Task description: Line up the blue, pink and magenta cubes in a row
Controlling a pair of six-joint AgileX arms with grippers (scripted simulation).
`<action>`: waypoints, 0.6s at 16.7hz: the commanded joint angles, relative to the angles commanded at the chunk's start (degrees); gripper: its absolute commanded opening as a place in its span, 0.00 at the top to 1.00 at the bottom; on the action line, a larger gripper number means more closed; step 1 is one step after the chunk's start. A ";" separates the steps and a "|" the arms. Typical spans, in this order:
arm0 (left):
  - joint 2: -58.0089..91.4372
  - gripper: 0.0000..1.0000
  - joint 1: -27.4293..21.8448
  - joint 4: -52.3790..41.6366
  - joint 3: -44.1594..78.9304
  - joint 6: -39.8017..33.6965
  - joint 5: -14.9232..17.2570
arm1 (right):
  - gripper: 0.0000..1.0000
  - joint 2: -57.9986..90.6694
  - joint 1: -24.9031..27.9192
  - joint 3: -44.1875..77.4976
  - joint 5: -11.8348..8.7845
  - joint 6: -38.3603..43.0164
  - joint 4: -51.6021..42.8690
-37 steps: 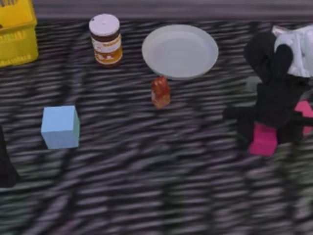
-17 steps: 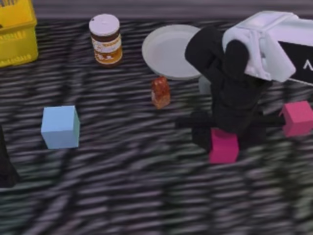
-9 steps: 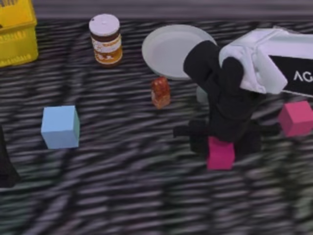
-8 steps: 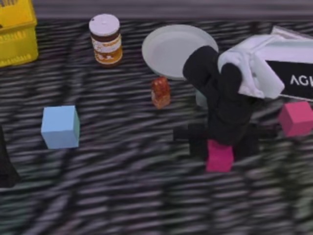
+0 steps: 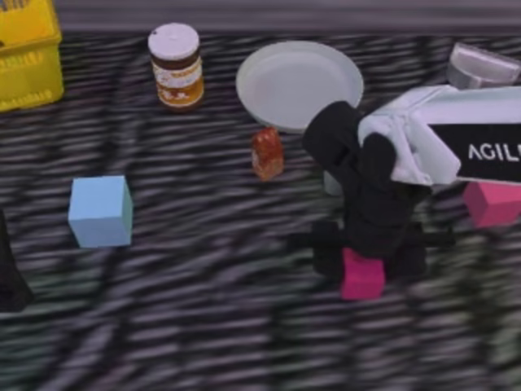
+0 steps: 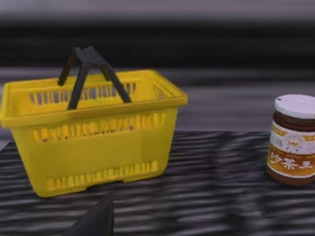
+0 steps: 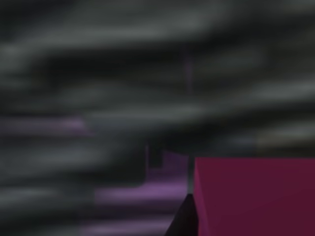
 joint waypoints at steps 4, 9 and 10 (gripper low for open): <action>0.00 0.00 0.00 0.00 0.00 0.00 0.00 | 0.70 0.00 0.00 0.00 0.00 0.00 0.00; 0.00 0.00 0.00 0.00 0.00 0.00 0.00 | 0.32 0.00 0.00 0.00 0.00 0.00 0.00; 0.00 0.00 0.00 0.00 0.00 0.00 0.00 | 0.25 0.00 0.00 0.00 0.00 0.00 0.00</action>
